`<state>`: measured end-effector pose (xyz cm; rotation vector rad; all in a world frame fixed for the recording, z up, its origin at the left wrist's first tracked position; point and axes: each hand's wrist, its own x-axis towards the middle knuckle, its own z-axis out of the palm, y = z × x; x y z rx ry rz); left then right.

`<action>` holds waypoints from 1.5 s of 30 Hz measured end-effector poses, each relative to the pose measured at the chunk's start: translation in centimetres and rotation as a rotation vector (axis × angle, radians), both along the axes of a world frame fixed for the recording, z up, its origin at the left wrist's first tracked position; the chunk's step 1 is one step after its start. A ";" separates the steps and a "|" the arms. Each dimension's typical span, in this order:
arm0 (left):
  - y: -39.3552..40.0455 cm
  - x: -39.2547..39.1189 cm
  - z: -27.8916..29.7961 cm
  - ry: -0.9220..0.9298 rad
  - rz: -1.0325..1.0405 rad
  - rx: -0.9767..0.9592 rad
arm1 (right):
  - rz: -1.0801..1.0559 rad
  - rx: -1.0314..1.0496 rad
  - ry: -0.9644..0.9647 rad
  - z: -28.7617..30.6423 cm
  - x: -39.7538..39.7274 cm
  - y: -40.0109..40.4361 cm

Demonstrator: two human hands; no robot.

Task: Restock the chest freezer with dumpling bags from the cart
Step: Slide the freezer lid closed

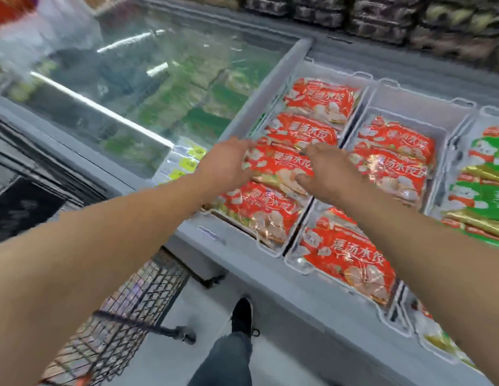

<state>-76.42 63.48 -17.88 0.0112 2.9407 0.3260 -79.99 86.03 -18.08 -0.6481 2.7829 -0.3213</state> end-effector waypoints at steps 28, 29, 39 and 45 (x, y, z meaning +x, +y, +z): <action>-14.5 -2.2 -7.0 -0.160 -0.345 -0.112 | 0.236 0.106 0.037 -4.1 -5.5 -16.2; -13.9 -2.1 -6.9 -0.156 -0.351 -0.110 | 0.236 0.095 0.035 -4.2 -5.2 -15.5; -3.9 0.1 -7.6 -0.126 -0.479 -0.106 | 0.113 0.118 -0.025 -4.1 -1.7 -5.1; 4.0 2.2 -7.7 -0.127 -0.519 -0.156 | 0.017 0.111 0.057 -3.8 2.1 2.1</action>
